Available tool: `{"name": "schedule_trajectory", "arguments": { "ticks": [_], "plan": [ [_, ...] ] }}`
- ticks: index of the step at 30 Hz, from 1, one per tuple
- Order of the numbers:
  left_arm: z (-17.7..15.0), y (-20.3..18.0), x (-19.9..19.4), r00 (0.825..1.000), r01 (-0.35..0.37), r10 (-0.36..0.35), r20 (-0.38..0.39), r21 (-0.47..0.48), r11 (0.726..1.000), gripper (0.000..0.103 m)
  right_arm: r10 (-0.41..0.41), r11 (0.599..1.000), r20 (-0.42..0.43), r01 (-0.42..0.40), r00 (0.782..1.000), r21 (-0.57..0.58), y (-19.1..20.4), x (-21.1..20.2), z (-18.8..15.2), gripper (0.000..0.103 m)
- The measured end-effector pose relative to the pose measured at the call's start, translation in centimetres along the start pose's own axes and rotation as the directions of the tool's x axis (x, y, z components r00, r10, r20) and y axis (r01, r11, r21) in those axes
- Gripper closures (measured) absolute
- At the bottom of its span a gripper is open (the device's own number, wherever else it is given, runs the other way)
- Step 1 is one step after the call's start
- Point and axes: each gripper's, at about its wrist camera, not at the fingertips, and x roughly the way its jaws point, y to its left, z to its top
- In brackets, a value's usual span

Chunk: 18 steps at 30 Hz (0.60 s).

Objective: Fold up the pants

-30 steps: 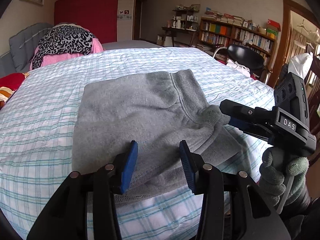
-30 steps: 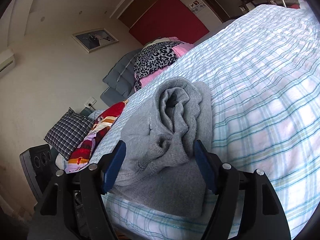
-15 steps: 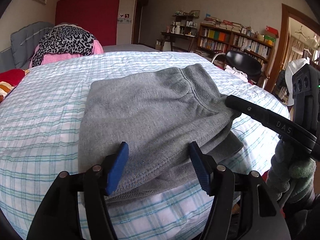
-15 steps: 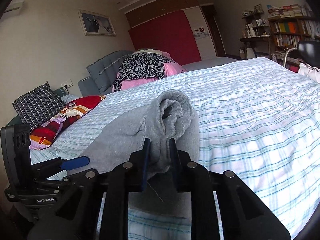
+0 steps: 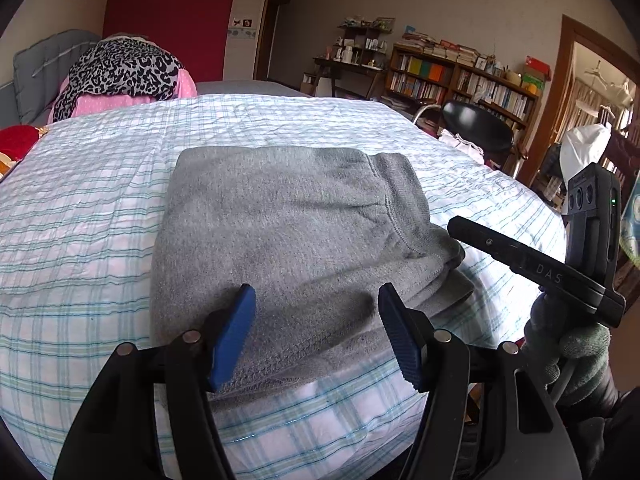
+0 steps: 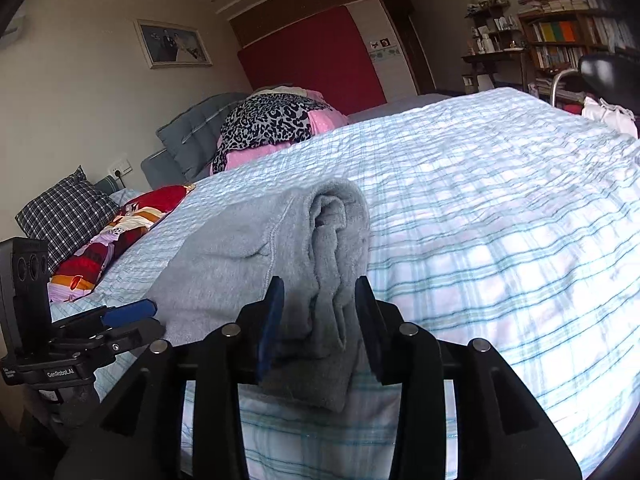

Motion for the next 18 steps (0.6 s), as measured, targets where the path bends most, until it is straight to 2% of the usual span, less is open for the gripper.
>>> {"name": "schedule_trajectory", "arguments": {
  "ticks": [2,5,8,10,12,15,16,18],
  "plan": [
    [0.5,-0.4,-0.3,1.0,0.007,-0.007,0.018,0.011,1.0,0.039,-0.001,1.0,0.048,0.003,0.999,-0.028,0.6,-0.5,1.2,0.062],
    [1.1,-0.8,-0.3,1.0,0.012,-0.013,0.028,0.025,1.0,0.039,0.046,0.995,0.076,-0.039,0.996,-0.089,2.1,-0.2,3.3,0.061],
    [1.1,-0.9,0.4,1.0,0.019,-0.019,0.006,0.023,1.0,0.039,0.14,0.978,0.024,-0.135,0.99,-0.159,3.9,1.9,4.8,0.061],
    [0.7,-1.0,1.1,0.999,0.026,-0.026,-0.019,0.023,0.999,0.039,0.166,0.966,-0.038,-0.17,0.985,-0.194,4.9,4.0,5.3,0.061],
    [0.3,-1.3,1.6,0.999,0.015,-0.014,-0.029,0.045,0.999,0.039,0.131,0.961,-0.084,-0.147,0.988,-0.234,5.3,6.3,5.4,0.061],
    [-0.4,-1.6,1.9,1.0,0.003,-0.001,-0.03,0.081,0.997,0.039,0.005,0.972,-0.135,-0.036,0.991,-0.234,4.0,9.5,5.5,0.061],
    [-0.7,-1.6,2.0,1.0,0.005,-0.003,-0.031,0.082,0.997,0.039,-0.04,0.977,-0.152,0.007,0.988,-0.214,3.2,10.5,5.6,0.061],
    [-1.2,-1.7,2.4,0.999,0.003,0.001,-0.034,0.097,0.995,0.039,-0.067,0.984,-0.209,0.029,0.976,-0.178,1.7,12.1,5.0,0.064]
  ]
}}
